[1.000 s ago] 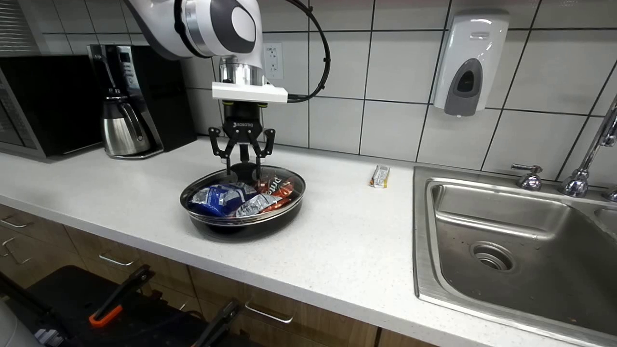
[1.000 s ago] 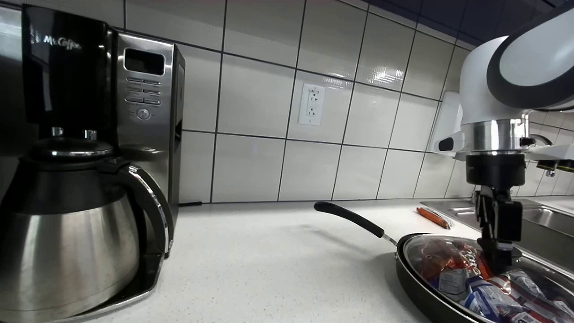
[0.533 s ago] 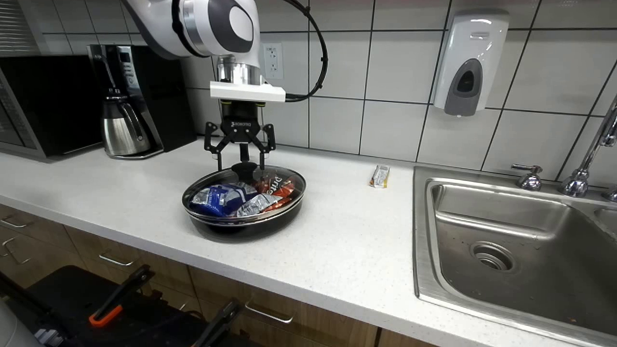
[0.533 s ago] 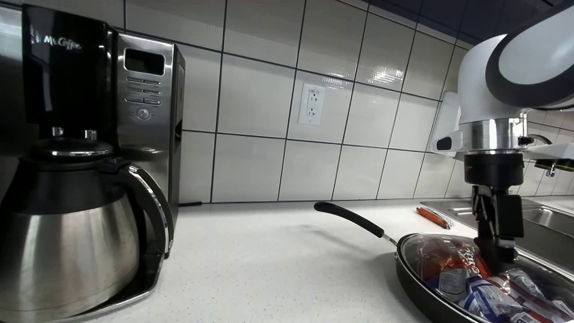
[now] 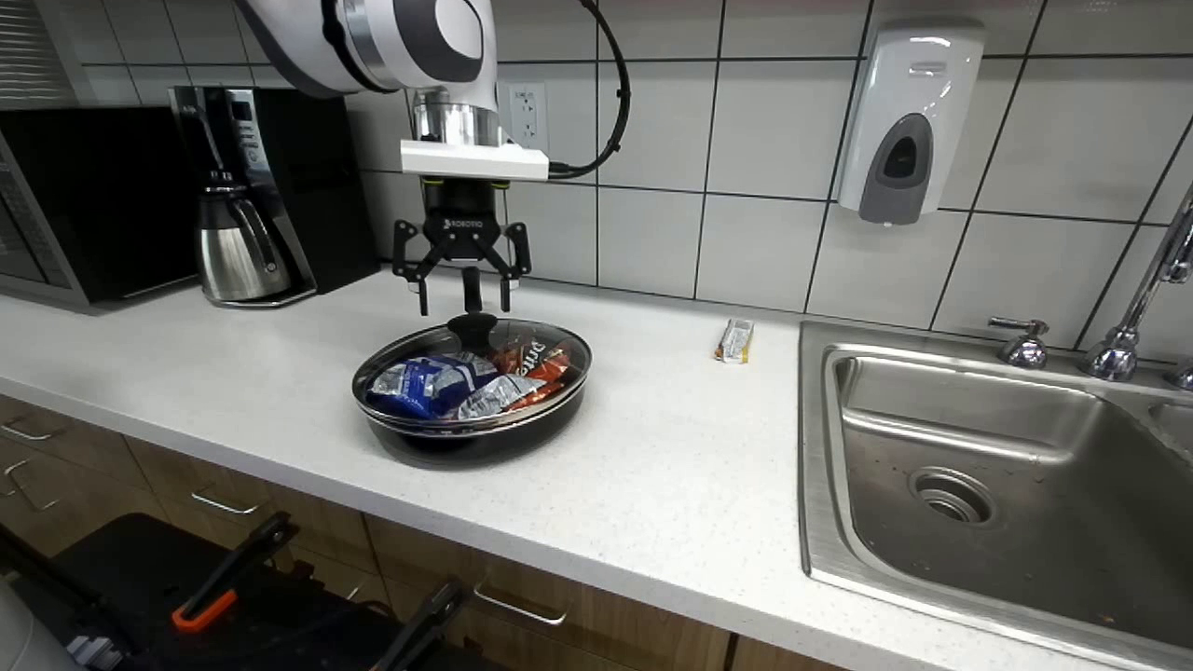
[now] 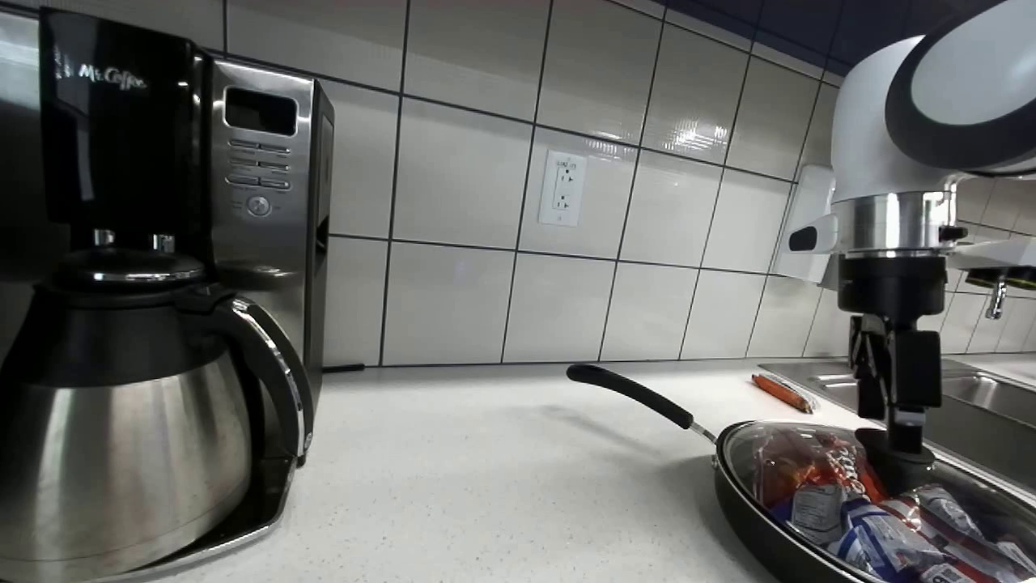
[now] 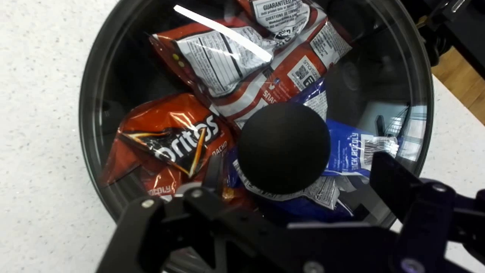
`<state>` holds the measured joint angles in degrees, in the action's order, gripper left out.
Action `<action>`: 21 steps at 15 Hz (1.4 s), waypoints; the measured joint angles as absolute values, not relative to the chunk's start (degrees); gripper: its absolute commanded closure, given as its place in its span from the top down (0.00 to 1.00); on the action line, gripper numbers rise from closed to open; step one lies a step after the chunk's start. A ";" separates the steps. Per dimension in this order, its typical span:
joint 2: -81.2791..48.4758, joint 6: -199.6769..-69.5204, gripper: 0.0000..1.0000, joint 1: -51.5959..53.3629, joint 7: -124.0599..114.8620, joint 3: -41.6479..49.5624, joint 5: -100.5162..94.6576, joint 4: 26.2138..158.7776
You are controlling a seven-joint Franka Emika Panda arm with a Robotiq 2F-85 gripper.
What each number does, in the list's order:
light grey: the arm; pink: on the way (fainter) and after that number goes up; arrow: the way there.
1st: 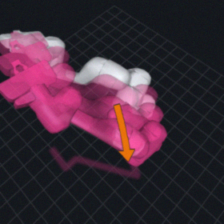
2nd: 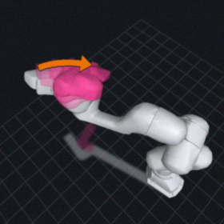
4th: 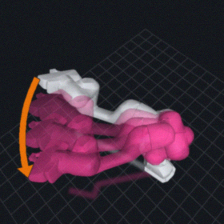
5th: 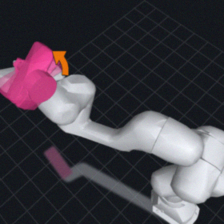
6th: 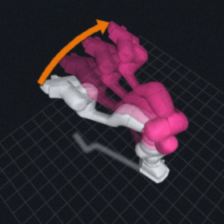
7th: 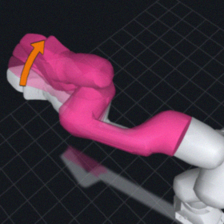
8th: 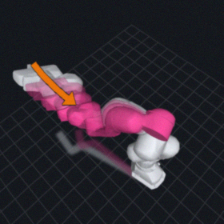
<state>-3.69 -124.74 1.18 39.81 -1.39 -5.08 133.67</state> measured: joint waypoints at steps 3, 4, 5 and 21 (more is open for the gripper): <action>-1.62 -124.75 1.00 1.33 39.81 -1.61 -5.08 133.81; -0.89 -124.75 1.00 1.45 39.81 -1.61 -5.08 133.92; -0.09 -124.75 1.00 1.58 39.81 -1.62 -5.08 134.10; 4.68 -124.83 1.00 2.59 39.46 -1.57 -5.08 136.68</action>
